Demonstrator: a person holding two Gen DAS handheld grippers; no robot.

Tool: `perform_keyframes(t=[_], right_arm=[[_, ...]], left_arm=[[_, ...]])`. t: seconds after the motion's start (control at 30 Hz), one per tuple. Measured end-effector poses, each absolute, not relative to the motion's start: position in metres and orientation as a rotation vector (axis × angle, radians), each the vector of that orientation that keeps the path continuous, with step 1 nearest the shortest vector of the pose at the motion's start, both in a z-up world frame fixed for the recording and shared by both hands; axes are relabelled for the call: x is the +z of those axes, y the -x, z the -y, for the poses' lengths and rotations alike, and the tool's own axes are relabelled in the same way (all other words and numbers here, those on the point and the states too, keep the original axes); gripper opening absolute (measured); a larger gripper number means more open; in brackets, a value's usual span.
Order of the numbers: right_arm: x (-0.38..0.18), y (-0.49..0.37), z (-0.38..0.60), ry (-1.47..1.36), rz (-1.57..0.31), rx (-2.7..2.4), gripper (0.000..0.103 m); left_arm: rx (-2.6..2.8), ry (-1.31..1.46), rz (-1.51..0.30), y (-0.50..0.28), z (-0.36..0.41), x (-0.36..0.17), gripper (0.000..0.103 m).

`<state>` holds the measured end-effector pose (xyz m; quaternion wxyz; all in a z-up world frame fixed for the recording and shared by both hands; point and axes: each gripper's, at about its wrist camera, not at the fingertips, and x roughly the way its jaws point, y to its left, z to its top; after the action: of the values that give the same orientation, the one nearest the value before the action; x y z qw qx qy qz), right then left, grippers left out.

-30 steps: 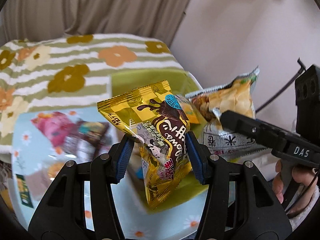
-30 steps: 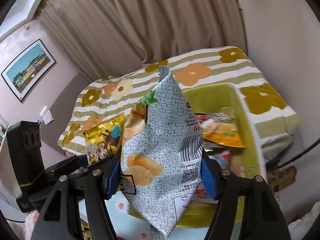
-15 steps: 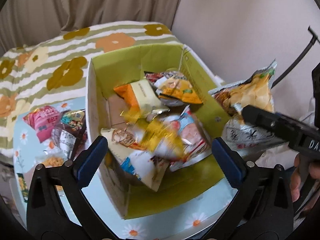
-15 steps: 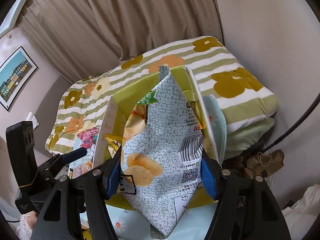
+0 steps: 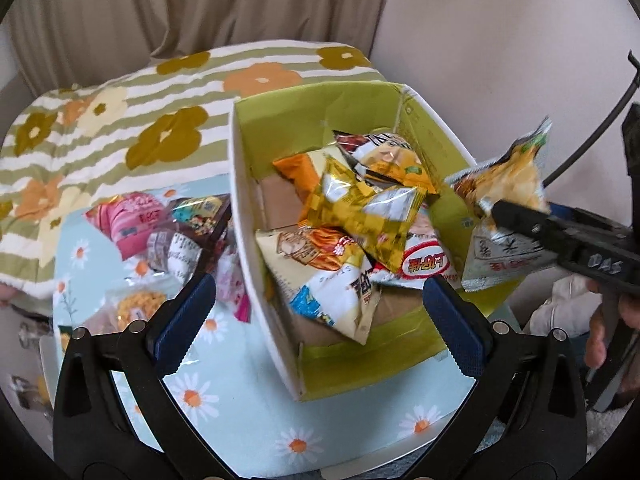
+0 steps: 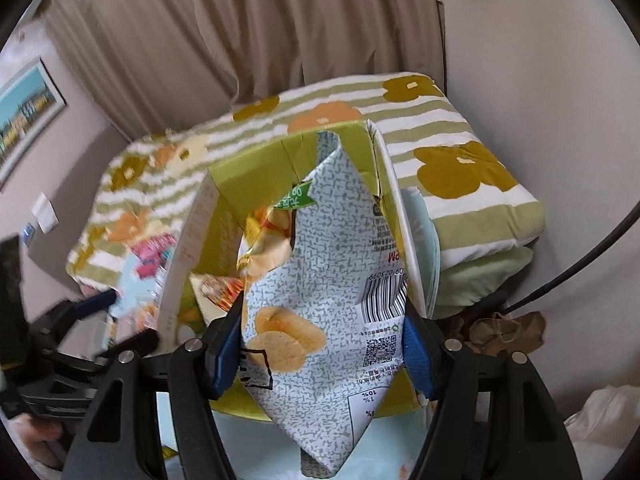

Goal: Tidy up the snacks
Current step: 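Carry both packets over the box and open both tools to drop them, then withdraw both tools from the box back over the remaining snacks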

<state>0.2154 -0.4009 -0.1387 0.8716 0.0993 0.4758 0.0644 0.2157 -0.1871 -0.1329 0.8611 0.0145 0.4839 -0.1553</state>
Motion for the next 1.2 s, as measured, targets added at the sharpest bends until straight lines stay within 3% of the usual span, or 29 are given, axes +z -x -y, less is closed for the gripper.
perform_keyframes(t=[0.07, 0.2, 0.83, 1.2], right_arm=[[-0.143, -0.217, 0.397, -0.186, -1.009, 0.139, 0.068], [-0.134, -0.207, 0.397, -0.169, -0.908, 0.124, 0.102], [-0.1, -0.19, 0.372, -0.177, -0.837, 0.252, 0.102], [-0.084, -0.192, 0.297, -0.158, -0.776, 0.404, 0.102]], left_arm=[[-0.324, -0.019, -1.013, -0.214, 0.183, -0.132, 0.103], [-0.314, -0.012, -1.002, -0.209, 0.177, -0.129, 0.103], [-0.198, 0.034, -0.936, -0.176, 0.133, -0.103, 0.103], [-0.046, 0.093, -0.89, -0.145, 0.042, -0.088, 0.103]])
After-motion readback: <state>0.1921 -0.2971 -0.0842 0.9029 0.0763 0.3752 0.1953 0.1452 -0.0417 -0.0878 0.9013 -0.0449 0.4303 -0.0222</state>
